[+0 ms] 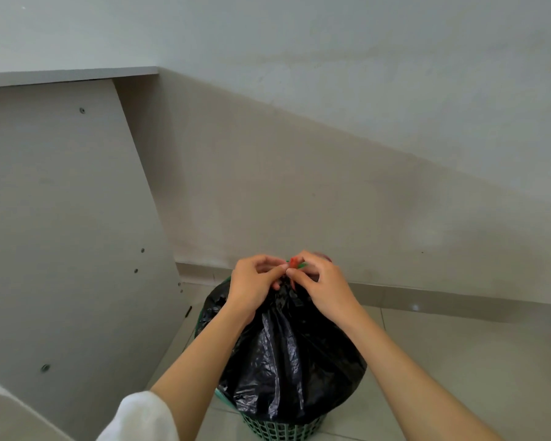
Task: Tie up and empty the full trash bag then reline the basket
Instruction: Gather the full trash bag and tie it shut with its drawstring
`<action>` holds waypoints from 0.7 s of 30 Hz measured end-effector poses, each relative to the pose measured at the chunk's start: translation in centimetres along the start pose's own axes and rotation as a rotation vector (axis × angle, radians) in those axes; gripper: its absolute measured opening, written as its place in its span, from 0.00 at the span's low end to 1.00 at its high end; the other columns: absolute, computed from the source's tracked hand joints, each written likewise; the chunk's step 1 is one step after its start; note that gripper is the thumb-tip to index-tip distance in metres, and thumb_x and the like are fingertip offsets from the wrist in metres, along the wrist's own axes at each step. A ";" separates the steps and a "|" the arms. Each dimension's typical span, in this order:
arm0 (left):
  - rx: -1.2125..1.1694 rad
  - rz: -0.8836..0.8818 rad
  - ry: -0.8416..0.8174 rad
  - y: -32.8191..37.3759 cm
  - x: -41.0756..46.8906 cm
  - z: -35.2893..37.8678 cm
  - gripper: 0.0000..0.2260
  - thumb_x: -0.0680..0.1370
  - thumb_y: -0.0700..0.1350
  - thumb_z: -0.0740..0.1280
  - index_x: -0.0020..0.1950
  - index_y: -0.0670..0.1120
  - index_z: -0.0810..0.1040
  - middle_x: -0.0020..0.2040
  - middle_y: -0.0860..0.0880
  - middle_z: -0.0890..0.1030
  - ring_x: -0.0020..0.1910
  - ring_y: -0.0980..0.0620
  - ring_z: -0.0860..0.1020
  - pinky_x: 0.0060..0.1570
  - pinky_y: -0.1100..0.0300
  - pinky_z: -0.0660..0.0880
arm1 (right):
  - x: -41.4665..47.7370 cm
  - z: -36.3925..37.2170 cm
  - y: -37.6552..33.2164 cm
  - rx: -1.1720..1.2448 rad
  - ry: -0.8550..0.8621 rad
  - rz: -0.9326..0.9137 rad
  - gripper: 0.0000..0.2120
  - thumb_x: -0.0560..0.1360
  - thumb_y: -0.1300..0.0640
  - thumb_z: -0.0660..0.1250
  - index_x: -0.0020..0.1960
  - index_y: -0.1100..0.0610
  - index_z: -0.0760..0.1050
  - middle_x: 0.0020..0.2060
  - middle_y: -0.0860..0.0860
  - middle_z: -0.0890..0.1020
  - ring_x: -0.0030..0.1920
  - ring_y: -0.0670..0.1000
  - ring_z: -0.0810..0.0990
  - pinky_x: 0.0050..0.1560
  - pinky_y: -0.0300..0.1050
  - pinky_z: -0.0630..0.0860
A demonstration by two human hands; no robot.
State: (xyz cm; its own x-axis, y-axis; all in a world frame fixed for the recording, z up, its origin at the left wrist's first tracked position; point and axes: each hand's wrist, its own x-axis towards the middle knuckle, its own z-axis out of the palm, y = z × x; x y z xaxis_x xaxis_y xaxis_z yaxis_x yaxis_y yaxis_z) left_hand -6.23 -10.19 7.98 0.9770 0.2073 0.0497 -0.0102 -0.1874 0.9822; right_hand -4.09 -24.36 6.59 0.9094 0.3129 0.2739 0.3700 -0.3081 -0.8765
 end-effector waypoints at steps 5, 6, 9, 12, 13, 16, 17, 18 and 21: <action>0.112 0.030 -0.135 -0.2 -0.3 0.1 0.10 0.73 0.40 0.70 0.40 0.56 0.83 0.36 0.58 0.83 0.34 0.65 0.78 0.40 0.70 0.71 | 0.7 -0.3 0.1 -0.031 0.057 0.013 0.03 0.77 0.56 0.66 0.49 0.54 0.77 0.42 0.42 0.79 0.46 0.44 0.77 0.45 0.34 0.70; 0.100 0.026 -0.148 -0.2 -0.4 0.1 0.10 0.72 0.40 0.71 0.39 0.57 0.83 0.37 0.57 0.84 0.37 0.64 0.79 0.43 0.69 0.72 | 0.8 -0.3 0.1 -0.034 0.067 0.011 0.04 0.76 0.56 0.66 0.49 0.56 0.77 0.41 0.42 0.79 0.45 0.44 0.77 0.44 0.32 0.69; 0.117 0.074 -0.119 -0.2 -0.5 0.4 0.06 0.70 0.43 0.74 0.37 0.54 0.83 0.34 0.57 0.83 0.35 0.64 0.78 0.40 0.71 0.71 | 1.0 -0.1 0.0 -0.034 0.105 -0.005 0.06 0.76 0.57 0.67 0.40 0.52 0.75 0.36 0.43 0.79 0.42 0.45 0.77 0.40 0.34 0.69; 0.103 0.086 -0.090 -0.3 -0.2 0.6 0.05 0.72 0.44 0.73 0.37 0.52 0.83 0.35 0.54 0.83 0.35 0.61 0.77 0.41 0.67 0.71 | 1.0 0.0 0.1 -0.016 0.150 0.034 0.07 0.77 0.57 0.65 0.41 0.53 0.78 0.37 0.45 0.81 0.43 0.47 0.78 0.42 0.36 0.72; 0.081 0.082 -0.082 -0.4 0.0 0.5 0.04 0.72 0.44 0.72 0.38 0.51 0.84 0.36 0.51 0.83 0.36 0.58 0.77 0.43 0.64 0.72 | 0.9 0.0 0.1 -0.021 0.131 0.058 0.07 0.77 0.57 0.63 0.46 0.55 0.80 0.41 0.47 0.82 0.45 0.47 0.79 0.46 0.39 0.75; 0.065 0.084 -0.090 -0.5 0.1 0.2 0.04 0.74 0.43 0.70 0.40 0.48 0.83 0.35 0.49 0.82 0.34 0.56 0.77 0.44 0.60 0.72 | 0.6 -0.2 0.3 -0.114 0.027 0.054 0.10 0.77 0.58 0.63 0.56 0.55 0.80 0.51 0.49 0.83 0.53 0.46 0.79 0.53 0.38 0.72; 0.080 0.094 -0.101 -0.6 0.1 0.1 0.05 0.75 0.42 0.69 0.40 0.48 0.83 0.35 0.51 0.82 0.33 0.56 0.77 0.44 0.62 0.72 | 0.6 -0.1 0.4 -0.147 0.000 0.033 0.12 0.78 0.59 0.63 0.58 0.54 0.80 0.53 0.50 0.82 0.54 0.47 0.78 0.54 0.37 0.70; 0.097 0.104 -0.113 -0.5 0.2 0.0 0.05 0.75 0.42 0.69 0.40 0.49 0.82 0.34 0.51 0.82 0.33 0.56 0.77 0.43 0.63 0.72 | 0.6 -0.1 0.4 -0.170 -0.026 0.013 0.12 0.78 0.59 0.62 0.59 0.54 0.79 0.53 0.50 0.80 0.55 0.47 0.77 0.54 0.36 0.69; 0.137 0.116 -0.138 -0.3 0.3 -0.3 0.05 0.76 0.43 0.68 0.40 0.48 0.81 0.36 0.51 0.82 0.33 0.57 0.78 0.43 0.65 0.73 | 0.8 0.1 0.4 -0.219 -0.108 0.027 0.12 0.80 0.57 0.59 0.57 0.57 0.79 0.50 0.53 0.75 0.52 0.49 0.73 0.49 0.36 0.64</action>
State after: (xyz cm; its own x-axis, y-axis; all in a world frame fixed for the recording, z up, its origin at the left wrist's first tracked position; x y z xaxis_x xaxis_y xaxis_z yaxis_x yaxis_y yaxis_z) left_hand -6.04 -9.81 7.74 0.9910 0.0450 0.1258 -0.1039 -0.3333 0.9371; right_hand -3.24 -24.15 6.40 0.8981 0.3930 0.1973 0.3891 -0.5011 -0.7730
